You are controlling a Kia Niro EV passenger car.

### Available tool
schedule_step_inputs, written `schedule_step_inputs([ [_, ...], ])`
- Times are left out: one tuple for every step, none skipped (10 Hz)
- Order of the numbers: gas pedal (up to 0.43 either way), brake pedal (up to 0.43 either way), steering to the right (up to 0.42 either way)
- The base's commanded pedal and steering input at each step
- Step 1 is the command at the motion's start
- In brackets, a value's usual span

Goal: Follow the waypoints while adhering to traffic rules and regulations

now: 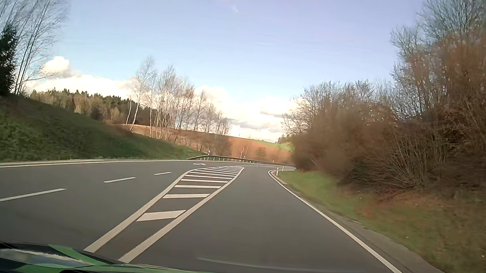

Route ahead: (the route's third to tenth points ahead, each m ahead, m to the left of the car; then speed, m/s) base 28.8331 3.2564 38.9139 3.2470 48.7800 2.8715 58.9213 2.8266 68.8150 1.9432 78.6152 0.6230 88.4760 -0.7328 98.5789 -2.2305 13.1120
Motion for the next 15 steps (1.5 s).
schedule_step_inputs([
  [0.228,0.0,-0.014],
  [0.228,0.0,-0.014],
  [0.228,0.0,-0.014],
  [0.228,0.0,-0.014],
  [0.228,0.0,-0.011],
  [0.228,0.0,-0.007],
  [0.228,0.0,-0.005],
  [0.228,0.0,-0.004],
  [0.228,0.0,-0.005],
  [0.228,0.0,-0.004],
  [0.228,0.0,-0.004],
  [0.228,0.0,-0.004],
  [0.228,0.0,-0.004],
  [0.228,0.0,-0.003],
  [0.228,0.0,-0.003],
])
